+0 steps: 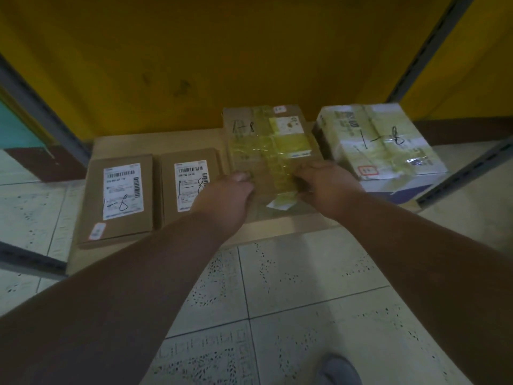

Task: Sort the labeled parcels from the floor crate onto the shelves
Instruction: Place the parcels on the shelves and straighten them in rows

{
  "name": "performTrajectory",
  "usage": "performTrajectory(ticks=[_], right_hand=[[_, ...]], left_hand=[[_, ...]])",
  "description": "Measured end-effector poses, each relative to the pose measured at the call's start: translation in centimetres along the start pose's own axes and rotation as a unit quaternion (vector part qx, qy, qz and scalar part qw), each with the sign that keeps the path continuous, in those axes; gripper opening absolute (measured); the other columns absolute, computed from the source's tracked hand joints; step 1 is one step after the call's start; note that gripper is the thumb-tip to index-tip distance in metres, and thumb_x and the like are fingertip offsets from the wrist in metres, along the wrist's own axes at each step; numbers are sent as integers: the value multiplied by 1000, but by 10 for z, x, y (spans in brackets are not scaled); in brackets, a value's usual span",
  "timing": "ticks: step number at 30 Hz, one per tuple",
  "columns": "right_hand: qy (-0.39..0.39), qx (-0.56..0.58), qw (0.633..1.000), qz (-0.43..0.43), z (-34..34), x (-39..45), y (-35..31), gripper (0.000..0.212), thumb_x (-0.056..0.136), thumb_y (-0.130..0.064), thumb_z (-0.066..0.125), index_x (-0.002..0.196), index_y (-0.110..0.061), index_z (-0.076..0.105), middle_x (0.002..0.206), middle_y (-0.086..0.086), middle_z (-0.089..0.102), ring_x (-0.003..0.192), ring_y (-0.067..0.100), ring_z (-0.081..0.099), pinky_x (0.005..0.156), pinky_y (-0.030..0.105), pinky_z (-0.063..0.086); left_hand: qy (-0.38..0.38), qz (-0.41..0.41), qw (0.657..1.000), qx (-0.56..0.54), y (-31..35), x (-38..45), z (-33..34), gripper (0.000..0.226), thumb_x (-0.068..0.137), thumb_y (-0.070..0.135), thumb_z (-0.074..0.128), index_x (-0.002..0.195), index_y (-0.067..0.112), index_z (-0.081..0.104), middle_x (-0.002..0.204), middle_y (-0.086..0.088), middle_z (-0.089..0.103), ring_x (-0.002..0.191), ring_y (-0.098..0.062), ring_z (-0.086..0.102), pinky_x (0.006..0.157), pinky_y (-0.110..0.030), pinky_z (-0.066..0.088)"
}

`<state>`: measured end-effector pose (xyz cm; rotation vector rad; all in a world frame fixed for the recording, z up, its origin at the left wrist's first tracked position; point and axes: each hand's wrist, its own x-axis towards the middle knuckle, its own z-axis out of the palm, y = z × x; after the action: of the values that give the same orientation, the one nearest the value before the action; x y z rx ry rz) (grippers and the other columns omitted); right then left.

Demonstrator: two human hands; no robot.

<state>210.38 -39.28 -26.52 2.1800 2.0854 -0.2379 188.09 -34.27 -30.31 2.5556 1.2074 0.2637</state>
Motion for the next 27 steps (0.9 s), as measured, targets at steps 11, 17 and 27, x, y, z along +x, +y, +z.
performTrajectory(ticks=[11, 17, 27], right_hand=[[67, 64, 995, 47, -22, -58, 34, 51, 92, -25, 65, 141, -19, 50, 141, 2, 52, 128, 23, 47, 106, 36, 39], [105, 72, 987, 102, -14, -94, 95, 50, 92, -26, 64, 140, -18, 52, 141, 5, 51, 129, 26, 46, 110, 40, 39], [61, 24, 988, 138, -9, -68, 188, 54, 86, -31, 72, 135, -20, 51, 142, 8, 48, 130, 31, 44, 108, 43, 41]], left_hand=[[26, 2, 998, 61, 36, -13, -11, 39, 86, 19, 58, 124, 19, 53, 129, -3, 50, 116, -27, 43, 94, -42, 43], [-12, 54, 998, 2, 111, 22, -3, 45, 90, 23, 60, 133, 22, 49, 134, 0, 47, 124, -22, 42, 99, -40, 43], [43, 64, 997, 19, 185, 84, 41, 63, 91, 26, 62, 148, 33, 37, 144, 2, 39, 127, -24, 40, 99, -38, 37]])
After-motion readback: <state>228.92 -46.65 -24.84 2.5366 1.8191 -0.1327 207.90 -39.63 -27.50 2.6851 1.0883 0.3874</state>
